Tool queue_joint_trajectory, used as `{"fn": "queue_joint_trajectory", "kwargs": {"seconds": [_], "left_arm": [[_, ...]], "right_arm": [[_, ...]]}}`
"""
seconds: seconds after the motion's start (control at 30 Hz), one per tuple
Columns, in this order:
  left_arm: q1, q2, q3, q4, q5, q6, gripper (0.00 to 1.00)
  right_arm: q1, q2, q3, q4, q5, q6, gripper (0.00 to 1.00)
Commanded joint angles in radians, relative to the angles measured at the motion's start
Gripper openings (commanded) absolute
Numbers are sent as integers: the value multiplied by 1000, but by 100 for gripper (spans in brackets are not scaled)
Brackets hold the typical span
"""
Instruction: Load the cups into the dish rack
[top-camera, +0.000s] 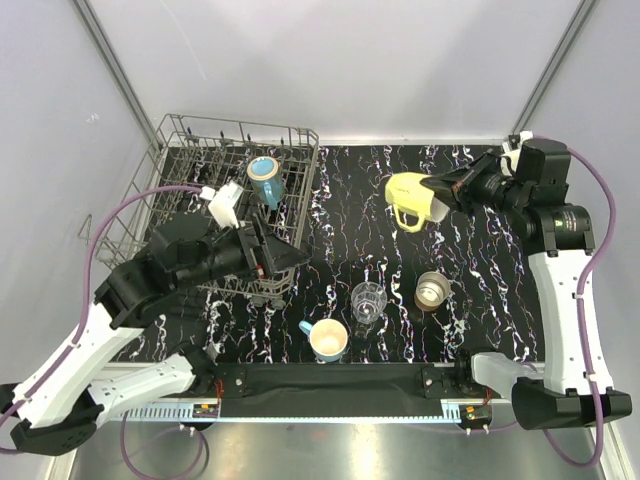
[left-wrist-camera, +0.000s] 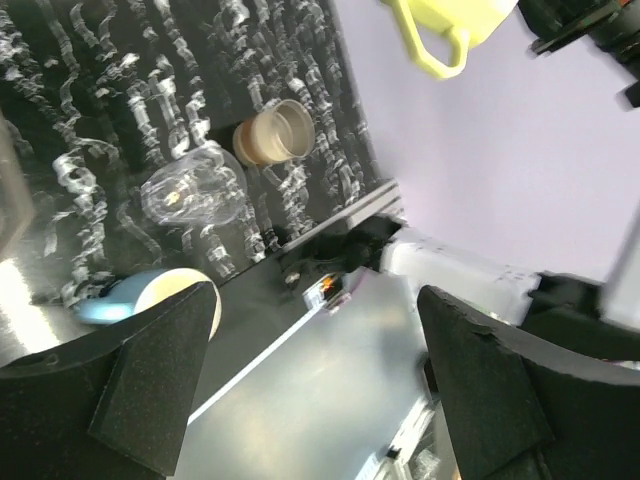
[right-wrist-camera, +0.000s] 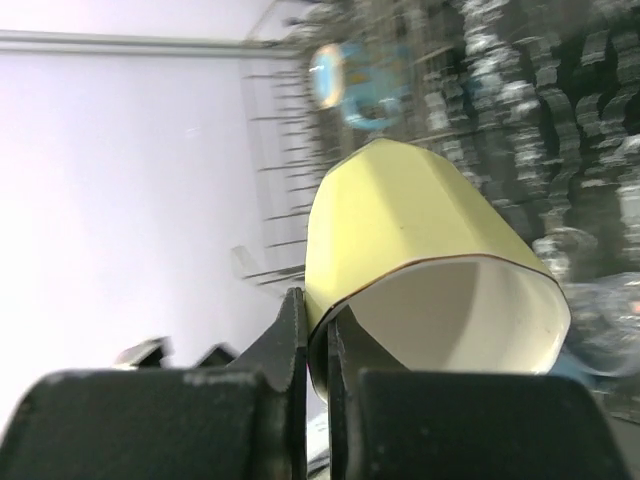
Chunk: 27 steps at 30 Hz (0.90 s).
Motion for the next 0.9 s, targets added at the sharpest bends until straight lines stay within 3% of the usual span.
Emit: {"fn": "queue_joint_trajectory", "kwargs": {"seconds": [0.0, 0.13, 0.17, 0.27, 0.43, 0.87], "left_arm": [[-53, -2, -44, 211, -77, -118, 87], [-135, 42, -123, 424, -133, -253, 87], [-145, 73, -126, 522, -133, -276, 87], [-183, 160, -74, 606, -138, -347, 87], [-270, 250, 53, 650, -204, -380, 87], [-338, 254, 43, 692, -347, -393, 88]], "right_arm": [[23, -31, 17, 301, -193, 245, 0], [88, -11, -1, 517, -262, 356, 0], [100, -10, 2, 545, -268, 359, 0], [128, -8, 13, 604, -283, 338, 0], [174, -22, -33, 708, -328, 339, 0], [217, -76, -87, 785, -365, 426, 0]]}}
